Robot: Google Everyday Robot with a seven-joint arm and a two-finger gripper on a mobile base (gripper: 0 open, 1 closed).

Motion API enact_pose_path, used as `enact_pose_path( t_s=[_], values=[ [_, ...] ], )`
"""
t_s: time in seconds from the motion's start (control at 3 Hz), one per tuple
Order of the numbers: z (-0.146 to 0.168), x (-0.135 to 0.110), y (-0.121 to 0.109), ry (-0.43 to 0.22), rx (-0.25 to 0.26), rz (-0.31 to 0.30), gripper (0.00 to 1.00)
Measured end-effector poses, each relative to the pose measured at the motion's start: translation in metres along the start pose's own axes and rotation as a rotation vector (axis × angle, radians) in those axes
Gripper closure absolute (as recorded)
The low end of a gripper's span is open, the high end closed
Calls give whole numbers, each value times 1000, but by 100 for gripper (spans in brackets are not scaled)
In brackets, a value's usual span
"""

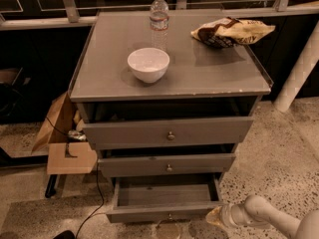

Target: Close bottom drawer

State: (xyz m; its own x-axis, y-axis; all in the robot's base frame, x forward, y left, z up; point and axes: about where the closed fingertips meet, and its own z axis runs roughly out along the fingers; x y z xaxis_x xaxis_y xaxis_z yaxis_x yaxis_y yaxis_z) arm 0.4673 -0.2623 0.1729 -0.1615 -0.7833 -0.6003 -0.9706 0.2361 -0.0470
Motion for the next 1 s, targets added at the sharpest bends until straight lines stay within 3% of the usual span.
enact_pose_path(
  t_s=[0.67, 1.0],
  values=[
    [27, -11, -19, -52, 85, -158, 100],
    [27, -11, -18, -52, 85, -158, 100]
  ],
)
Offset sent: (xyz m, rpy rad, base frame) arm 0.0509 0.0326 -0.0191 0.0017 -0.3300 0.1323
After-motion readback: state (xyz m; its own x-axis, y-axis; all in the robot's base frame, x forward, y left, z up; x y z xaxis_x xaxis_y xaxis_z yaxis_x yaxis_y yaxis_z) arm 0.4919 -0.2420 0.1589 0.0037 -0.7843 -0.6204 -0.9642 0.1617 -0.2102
